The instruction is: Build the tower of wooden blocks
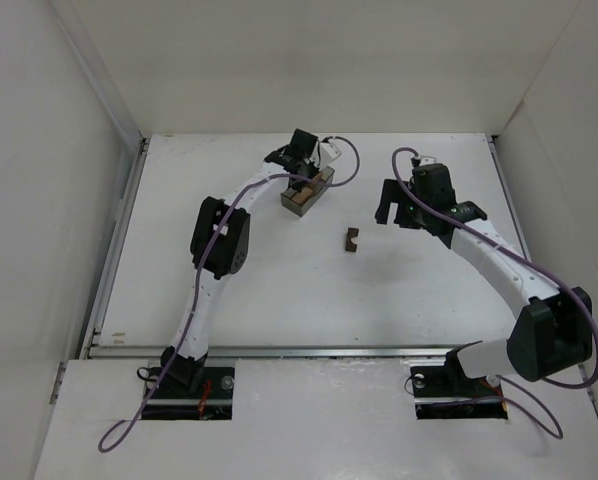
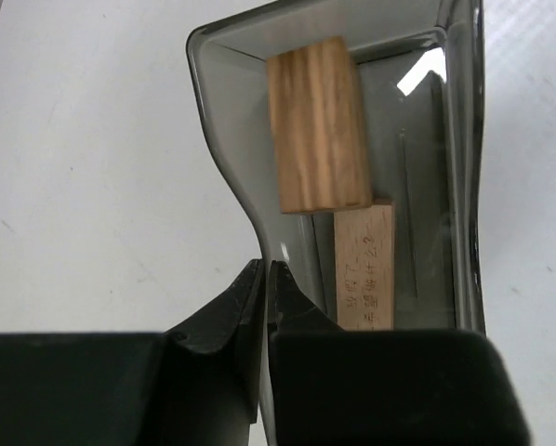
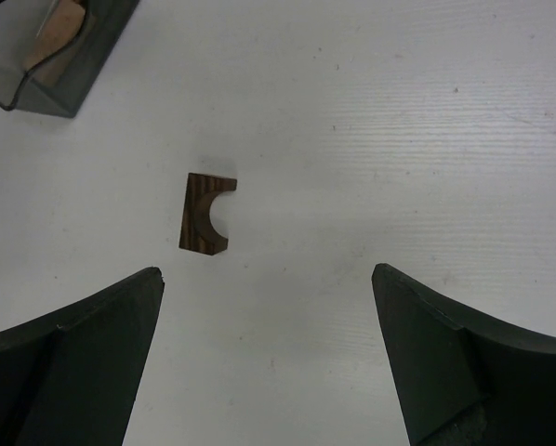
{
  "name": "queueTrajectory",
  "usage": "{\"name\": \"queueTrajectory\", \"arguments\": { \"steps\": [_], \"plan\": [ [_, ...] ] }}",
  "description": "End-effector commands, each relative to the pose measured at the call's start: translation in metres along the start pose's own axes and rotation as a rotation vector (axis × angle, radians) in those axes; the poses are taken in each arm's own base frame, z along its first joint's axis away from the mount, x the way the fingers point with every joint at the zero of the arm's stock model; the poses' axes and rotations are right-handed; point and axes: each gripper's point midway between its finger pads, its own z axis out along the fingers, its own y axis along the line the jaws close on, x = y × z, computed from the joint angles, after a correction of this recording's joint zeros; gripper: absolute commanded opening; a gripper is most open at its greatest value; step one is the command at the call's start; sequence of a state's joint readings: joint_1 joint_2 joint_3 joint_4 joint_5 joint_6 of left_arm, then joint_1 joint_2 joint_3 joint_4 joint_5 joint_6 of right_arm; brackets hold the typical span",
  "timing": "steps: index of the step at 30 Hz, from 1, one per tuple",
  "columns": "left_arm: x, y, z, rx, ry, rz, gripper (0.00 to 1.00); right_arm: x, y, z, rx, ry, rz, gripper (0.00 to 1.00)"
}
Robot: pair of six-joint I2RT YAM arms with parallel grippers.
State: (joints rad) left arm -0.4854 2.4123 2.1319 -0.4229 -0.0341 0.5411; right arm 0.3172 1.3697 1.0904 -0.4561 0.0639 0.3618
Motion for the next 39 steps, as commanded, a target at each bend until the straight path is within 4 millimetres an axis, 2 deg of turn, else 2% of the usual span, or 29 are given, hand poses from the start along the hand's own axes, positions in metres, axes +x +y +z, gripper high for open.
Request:
{"name": "queueTrajectory", "arguments": {
  "steps": [1, 6, 8, 10, 11, 12, 13, 15, 16, 17, 18, 22, 24, 25, 26, 27, 29, 30, 31, 33, 34, 37, 39],
  "plan": [
    [-0.045, 0.004, -0.051, -0.144, -0.086, 0.092, 0.0, -0.023, 0.013, -0.008, -0.029, -0.074, 0.002, 1.0],
    [-0.053, 0.011, -0.058, -0.272, -0.082, 0.114, 0.0, -0.021, 0.014, -0.015, -0.033, -0.087, 0.007, 1.0],
    [-0.047, 0.013, -0.056, -0.316, -0.047, 0.142, 0.0, -0.022, 0.013, -0.02, -0.03, -0.102, 0.017, 1.0],
    [-0.04, 0.003, -0.052, -0.299, -0.026, 0.169, 0.0, -0.017, 0.009, -0.022, -0.02, -0.102, 0.017, 1.0],
    [-0.039, -0.002, -0.05, -0.27, -0.024, 0.176, 0.0, -0.022, 0.008, -0.027, -0.016, -0.123, 0.02, 1.0],
    [-0.039, -0.006, -0.052, -0.24, -0.029, 0.182, 0.0, -0.015, 0.006, -0.026, -0.008, -0.105, 0.027, 1.0],
    [-0.032, -0.015, -0.051, -0.191, -0.006, 0.195, 0.0, -0.018, 0.007, -0.03, -0.014, -0.117, 0.028, 1.0],
    [-0.034, -0.029, -0.056, -0.099, -0.032, 0.195, 0.0, -0.017, 0.004, -0.031, -0.003, -0.124, 0.029, 1.0],
    [-0.027, -0.035, -0.054, -0.076, -0.016, 0.19, 0.0, -0.015, 0.003, -0.033, -0.004, -0.125, 0.039, 1.0],
    [-0.029, -0.032, -0.057, -0.093, -0.024, 0.176, 0.0, -0.013, 0.002, -0.035, -0.005, -0.126, 0.039, 1.0],
    [-0.024, -0.021, -0.058, -0.164, 0.002, 0.161, 0.0, -0.014, 0.001, -0.035, 0.004, -0.13, 0.039, 1.0],
    [-0.031, 0.007, -0.07, -0.376, 0.023, 0.172, 0.0, -0.012, 0.0, -0.036, 0.003, -0.13, 0.05, 1.0],
    [-0.042, 0.02, -0.076, -0.441, 0.002, 0.182, 0.0, -0.012, 0.0, -0.036, 0.003, -0.13, 0.05, 1.0],
    [-0.039, 0.032, -0.082, -0.509, 0.036, 0.22, 0.0, -0.013, -0.001, -0.036, 0.011, -0.134, 0.051, 1.0],
    [-0.049, 0.044, -0.087, -0.582, 0.004, 0.221, 0.0, -0.016, 0.0, -0.037, 0.007, -0.142, 0.061, 1.0],
    [-0.043, 0.041, -0.087, -0.621, 0.021, 0.26, 0.0, -0.016, 0.0, -0.037, 0.007, -0.142, 0.061, 1.0],
    [-0.043, 0.052, -0.102, -0.734, 0.055, 0.37, 0.0, -0.019, 0.0, -0.041, 0.009, -0.157, 0.083, 1.0],
    [-0.036, 0.052, -0.099, -0.789, 0.037, 0.379, 0.0, -0.016, -0.001, -0.039, 0.013, -0.149, 0.082, 1.0],
    [-0.035, 0.055, -0.104, -0.823, 0.041, 0.4, 0.0, -0.016, -0.001, -0.039, 0.012, -0.149, 0.091, 1.0],
    [-0.038, 0.049, -0.112, -0.885, 0.038, 0.449, 0.0, -0.02, -0.001, -0.045, 0.011, -0.171, 0.103, 1.0],
    [-0.026, 0.045, -0.107, -0.884, 0.063, 0.473, 0.0, -0.016, -0.002, -0.043, 0.016, -0.161, 0.102, 1.0],
    [-0.015, 0.031, -0.102, -0.884, 0.088, 0.504, 0.0, -0.014, -0.005, -0.047, 0.021, -0.171, 0.103, 1.0],
    [-0.016, 0.02, -0.102, -0.877, 0.086, 0.517, 0.0, -0.014, -0.005, -0.052, 0.015, -0.183, 0.114, 1.0]
  ]
}}
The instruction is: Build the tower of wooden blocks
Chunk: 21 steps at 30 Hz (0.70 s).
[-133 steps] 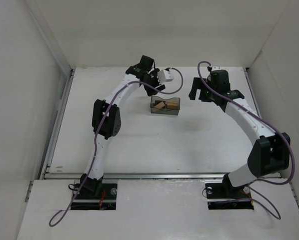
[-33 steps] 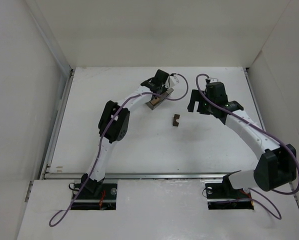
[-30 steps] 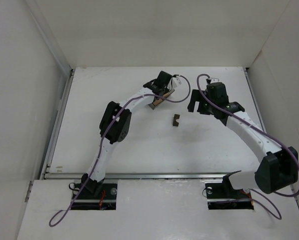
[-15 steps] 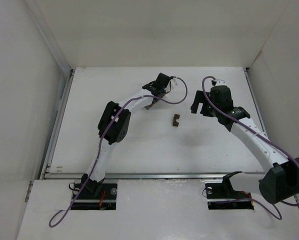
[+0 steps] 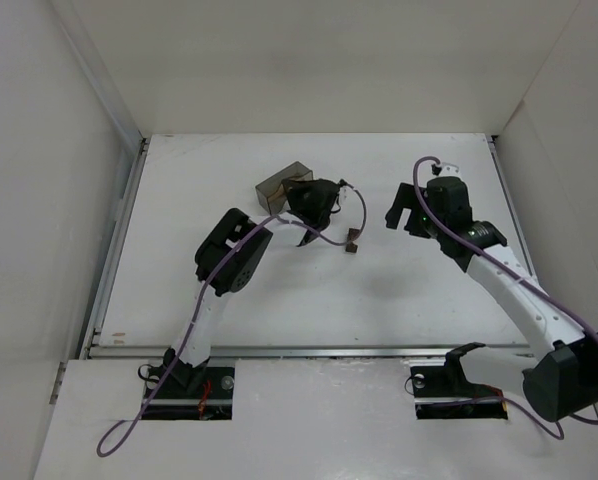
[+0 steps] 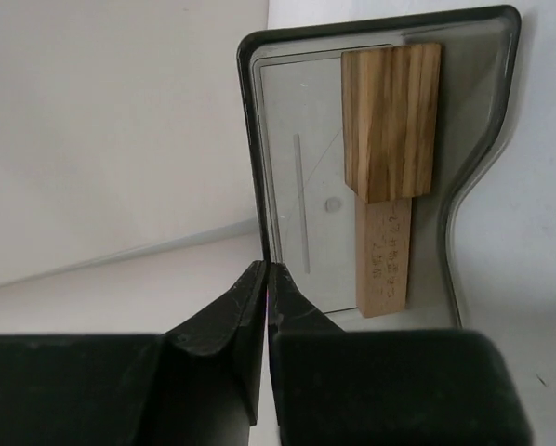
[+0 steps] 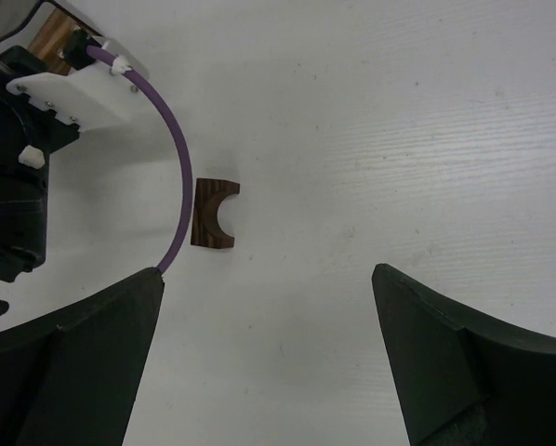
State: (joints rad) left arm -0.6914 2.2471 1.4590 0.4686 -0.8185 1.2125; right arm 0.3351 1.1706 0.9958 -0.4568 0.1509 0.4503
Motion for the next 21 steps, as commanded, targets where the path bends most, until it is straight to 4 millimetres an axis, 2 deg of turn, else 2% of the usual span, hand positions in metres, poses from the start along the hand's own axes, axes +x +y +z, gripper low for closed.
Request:
{"name": "queueTrajectory", "arguments": {
  "steps": [1, 2, 3, 5, 7, 8, 10, 12, 14, 15, 16, 17, 18, 19, 21],
  "plan": [
    [-0.005, 0.045, -0.024, -0.136, 0.015, -0.063, 0.03, -0.01, 0.002, -0.009, -0.009, -0.057, 0.027, 1.0],
    [-0.008, 0.04, -0.027, -0.12, 0.01, -0.057, 0.09, -0.008, 0.001, -0.011, -0.009, -0.057, 0.027, 1.0],
    [-0.006, 0.039, -0.029, -0.107, 0.012, -0.095, 0.33, -0.008, 0.001, -0.011, -0.009, -0.057, 0.027, 1.0],
    [-0.012, 0.036, -0.033, -0.054, 0.01, -0.101, 0.64, -0.01, 0.002, -0.014, -0.015, -0.068, 0.029, 1.0],
    [-0.019, 0.039, -0.035, -0.015, -0.005, -0.186, 0.77, -0.009, 0.001, -0.015, -0.016, -0.069, 0.029, 1.0],
    [-0.018, 0.035, -0.036, 0.024, 0.008, -0.17, 0.8, -0.005, -0.001, -0.014, -0.011, -0.061, 0.028, 1.0],
    [-0.027, 0.056, -0.04, 0.027, -0.011, -0.24, 0.87, -0.007, 0.0, -0.016, -0.016, -0.069, 0.029, 1.0],
    [-0.035, 0.068, -0.046, 0.074, -0.041, -0.303, 0.96, -0.006, 0.001, -0.017, -0.025, -0.064, 0.029, 1.0],
    [-0.041, 0.078, -0.047, 0.137, -0.089, -0.371, 0.99, -0.004, 0.003, -0.015, -0.036, -0.058, 0.029, 1.0],
    [-0.041, 0.067, -0.052, 0.218, -0.088, -0.379, 0.99, -0.004, 0.003, -0.015, -0.036, -0.058, 0.029, 1.0],
    [-0.044, 0.085, -0.053, 0.243, -0.119, -0.434, 0.99, -0.002, 0.005, -0.016, -0.049, -0.051, 0.028, 1.0],
    [-0.038, 0.087, -0.047, 0.291, -0.122, -0.464, 0.99, -0.002, 0.005, -0.016, -0.05, -0.051, 0.028, 1.0],
    [-0.049, 0.08, -0.05, 0.4, -0.193, -0.485, 0.99, -0.003, 0.008, -0.016, -0.067, -0.053, 0.018, 1.0],
    [-0.049, 0.079, -0.052, 0.504, -0.229, -0.524, 0.99, 0.0, 0.01, -0.014, -0.078, -0.037, 0.004, 1.0],
    [-0.047, 0.075, -0.051, 0.594, -0.249, -0.555, 0.99, 0.0, 0.012, -0.012, -0.091, -0.034, -0.005, 1.0]
  ]
}}
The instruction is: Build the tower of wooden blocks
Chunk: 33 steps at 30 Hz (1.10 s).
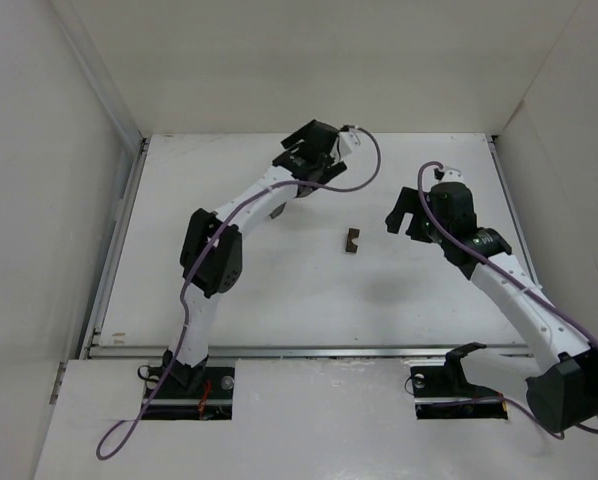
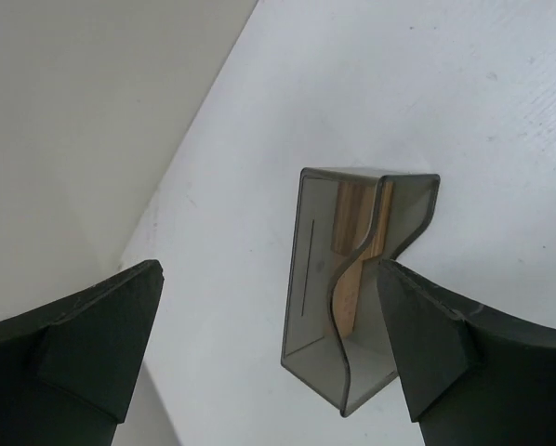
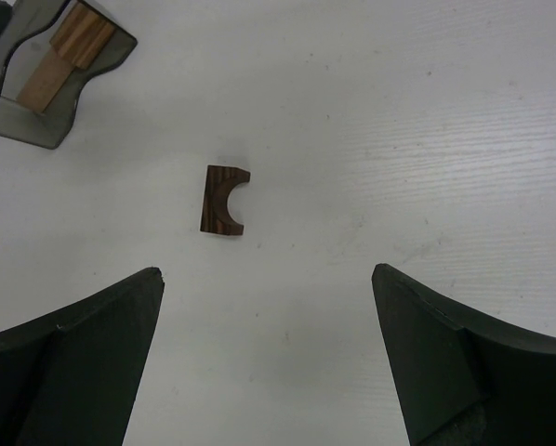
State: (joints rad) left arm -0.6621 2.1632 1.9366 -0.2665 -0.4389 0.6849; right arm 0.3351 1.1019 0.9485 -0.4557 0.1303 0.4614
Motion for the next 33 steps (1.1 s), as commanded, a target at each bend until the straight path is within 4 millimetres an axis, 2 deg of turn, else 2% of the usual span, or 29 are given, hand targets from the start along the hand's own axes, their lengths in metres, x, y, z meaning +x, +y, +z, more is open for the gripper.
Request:
{"name": "queueTrajectory", "arguments": {
  "steps": [1, 2, 3, 4, 5, 6, 13, 16, 20, 22, 27, 33],
  "plan": [
    [0.01, -0.004, -0.02, 0.297, -0.025, -0.165, 0.99, -0.007, 0.016, 0.001, -0.079, -0.025, -0.019, 1.0],
    [0.006, 0.0, -0.019, 0.318, -0.046, -0.193, 0.99, -0.002, 0.02, 0.003, -0.089, -0.007, -0.025, 1.0],
    [0.015, 0.001, -0.008, 0.337, -0.033, -0.239, 0.99, 0.001, 0.018, 0.007, -0.083, 0.005, -0.039, 1.0],
    [0.012, -0.003, -0.005, 0.377, -0.053, -0.263, 0.99, -0.004, 0.024, 0.005, -0.107, -0.005, -0.038, 1.0],
    [0.011, -0.001, -0.003, 0.395, -0.06, -0.281, 0.99, 0.0, 0.025, 0.008, -0.112, 0.014, -0.048, 1.0],
    [0.015, -0.007, 0.006, 0.421, -0.057, -0.287, 0.99, -0.002, 0.026, 0.01, -0.112, 0.015, -0.049, 1.0],
    [0.029, -0.02, 0.02, 0.532, -0.053, -0.333, 0.99, -0.002, 0.028, 0.011, -0.122, 0.038, -0.098, 1.0],
    [0.037, -0.025, 0.024, 0.548, -0.033, -0.338, 0.99, -0.002, 0.028, 0.012, -0.119, 0.046, -0.108, 1.0],
    [0.054, -0.024, 0.034, 0.543, 0.008, -0.35, 0.98, 0.005, 0.028, 0.025, -0.114, 0.076, -0.11, 1.0],
    [0.067, -0.017, 0.041, 0.522, 0.033, -0.363, 0.96, 0.007, 0.03, 0.029, -0.122, 0.082, -0.11, 1.0],
    [0.071, -0.017, 0.047, 0.506, 0.042, -0.351, 0.95, 0.008, 0.037, 0.035, -0.136, 0.098, -0.116, 1.0],
    [0.076, -0.017, 0.056, 0.499, 0.042, -0.349, 0.88, 0.009, 0.04, 0.041, -0.14, 0.108, -0.14, 1.0]
  ]
}}
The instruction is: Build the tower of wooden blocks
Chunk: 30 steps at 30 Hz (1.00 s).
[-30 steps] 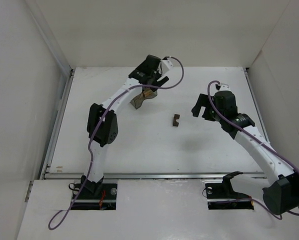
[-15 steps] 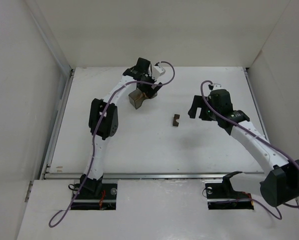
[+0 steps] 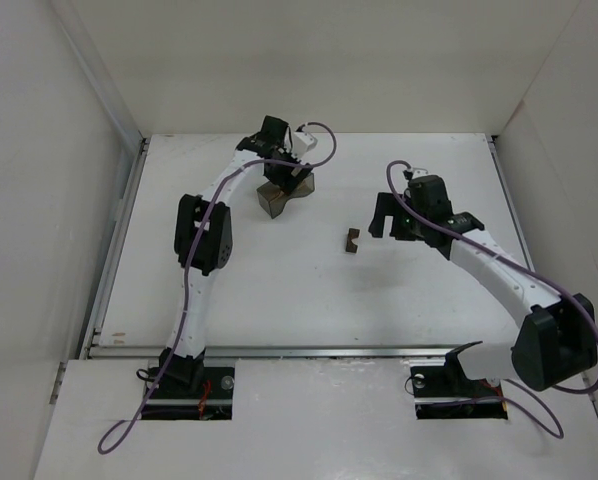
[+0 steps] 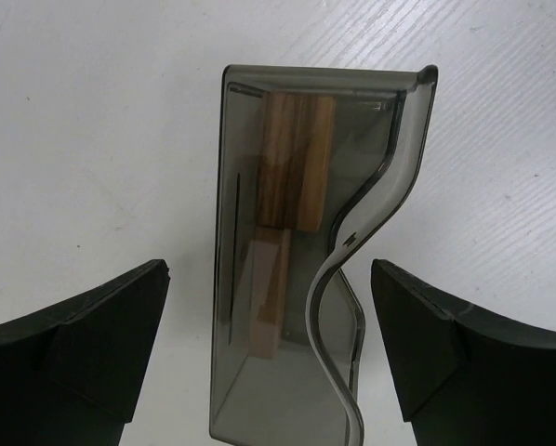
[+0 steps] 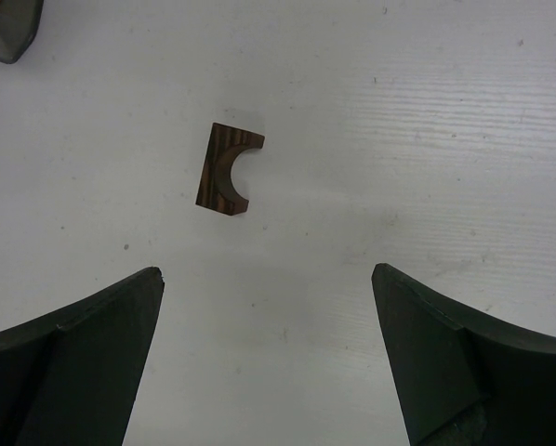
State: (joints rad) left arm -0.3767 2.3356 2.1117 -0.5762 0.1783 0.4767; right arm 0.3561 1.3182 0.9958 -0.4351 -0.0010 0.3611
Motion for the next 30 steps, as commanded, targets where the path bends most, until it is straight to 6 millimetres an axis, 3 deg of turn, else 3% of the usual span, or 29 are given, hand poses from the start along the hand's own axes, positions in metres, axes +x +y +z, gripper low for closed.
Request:
{"name": "queueTrajectory", "arguments": {
  "steps": [1, 3, 7, 8, 11, 12, 16, 19, 22, 24, 25, 26, 27, 28, 30],
  "plan": [
    [-0.016, 0.01, -0.007, -0.02, -0.049, 0.007, 0.87, -0.032, 0.02, -0.007, -0.061, -0.091, -0.027, 1.0],
    [-0.013, 0.009, -0.003, -0.017, -0.041, 0.006, 0.86, -0.033, 0.021, -0.005, -0.06, -0.09, -0.027, 1.0],
    [-0.008, 0.013, 0.0, -0.018, -0.031, 0.006, 0.74, -0.03, 0.023, -0.002, -0.063, -0.078, -0.033, 1.0],
    [-0.004, 0.012, 0.005, -0.014, -0.022, 0.005, 0.63, -0.032, 0.024, -0.001, -0.063, -0.078, -0.033, 1.0],
    [0.0, 0.009, 0.006, 0.004, -0.005, 0.001, 0.42, -0.03, 0.027, -0.001, -0.07, -0.076, -0.039, 1.0],
    [0.0, 0.009, 0.006, 0.004, -0.005, 0.001, 0.27, -0.03, 0.027, -0.001, -0.07, -0.076, -0.039, 1.0],
    [-0.001, 0.011, 0.001, -0.007, -0.002, 0.002, 0.0, -0.031, 0.026, -0.001, -0.061, -0.079, -0.039, 1.0],
    [-0.006, 0.008, -0.01, -0.027, -0.004, 0.013, 0.0, -0.034, 0.025, -0.004, -0.056, -0.091, -0.038, 1.0],
    [-0.019, 0.018, -0.024, -0.11, -0.038, 0.027, 0.0, -0.033, 0.029, -0.009, -0.068, -0.101, -0.035, 1.0],
    [-0.033, 0.021, -0.032, -0.233, -0.049, 0.056, 0.0, -0.032, 0.025, -0.01, -0.051, -0.109, -0.023, 1.0],
    [-0.028, 0.02, -0.031, -0.278, -0.027, 0.08, 0.0, -0.033, 0.024, -0.01, -0.042, -0.112, -0.022, 1.0],
    [-0.038, 0.012, -0.039, -0.327, -0.041, 0.114, 0.0, -0.035, 0.02, -0.016, -0.025, -0.134, -0.003, 1.0],
    [-0.035, 0.02, -0.047, -0.44, -0.014, 0.133, 0.0, -0.038, 0.02, -0.019, -0.018, -0.15, 0.02, 1.0],
    [-0.027, 0.017, -0.041, -0.49, -0.006, 0.177, 0.0, -0.037, 0.016, -0.02, -0.005, -0.156, 0.032, 1.0],
    [-0.032, 0.006, -0.053, -0.596, -0.01, 0.228, 0.0, -0.041, 0.01, -0.028, 0.028, -0.195, 0.057, 1.0]
  ]
}}
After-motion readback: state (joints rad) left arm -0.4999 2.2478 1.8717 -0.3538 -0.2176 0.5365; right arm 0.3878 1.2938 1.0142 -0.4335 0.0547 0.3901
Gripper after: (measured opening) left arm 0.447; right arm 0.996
